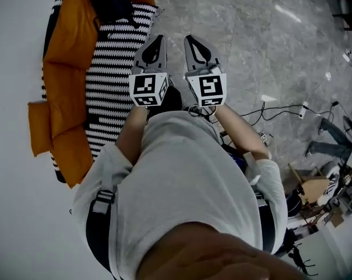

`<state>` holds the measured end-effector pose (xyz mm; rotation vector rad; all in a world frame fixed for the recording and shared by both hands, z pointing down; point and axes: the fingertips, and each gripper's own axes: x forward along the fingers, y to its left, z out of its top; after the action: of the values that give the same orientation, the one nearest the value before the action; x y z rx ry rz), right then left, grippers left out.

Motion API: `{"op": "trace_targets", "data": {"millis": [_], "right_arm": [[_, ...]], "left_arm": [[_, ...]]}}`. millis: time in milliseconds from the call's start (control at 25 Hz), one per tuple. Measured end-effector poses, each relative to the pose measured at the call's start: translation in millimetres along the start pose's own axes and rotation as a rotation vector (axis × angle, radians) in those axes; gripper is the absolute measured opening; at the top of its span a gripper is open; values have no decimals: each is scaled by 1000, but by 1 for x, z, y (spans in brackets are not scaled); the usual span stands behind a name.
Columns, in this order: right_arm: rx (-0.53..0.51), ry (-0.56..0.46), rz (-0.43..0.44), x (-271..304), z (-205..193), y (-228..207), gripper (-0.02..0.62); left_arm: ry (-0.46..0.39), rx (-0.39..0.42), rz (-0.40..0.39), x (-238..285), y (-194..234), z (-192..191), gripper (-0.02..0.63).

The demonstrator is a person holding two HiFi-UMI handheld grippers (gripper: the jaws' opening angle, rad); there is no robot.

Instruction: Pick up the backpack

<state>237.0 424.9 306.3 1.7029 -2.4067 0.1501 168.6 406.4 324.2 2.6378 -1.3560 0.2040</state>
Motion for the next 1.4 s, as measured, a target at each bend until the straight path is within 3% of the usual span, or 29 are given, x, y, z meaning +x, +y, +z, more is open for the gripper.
{"op": "trace_targets", "data": {"millis": [440, 680, 1400], "right_arm": [[-43, 35, 59, 79, 16, 38, 38], [-87, 47, 102, 101, 20, 69, 38], [-144, 71, 336, 233, 25, 47, 38]], "left_arm": [[58, -32, -11, 9, 84, -4, 12], [54, -60, 40, -9, 129, -10, 12], [114, -94, 210, 80, 210, -8, 12]]}}
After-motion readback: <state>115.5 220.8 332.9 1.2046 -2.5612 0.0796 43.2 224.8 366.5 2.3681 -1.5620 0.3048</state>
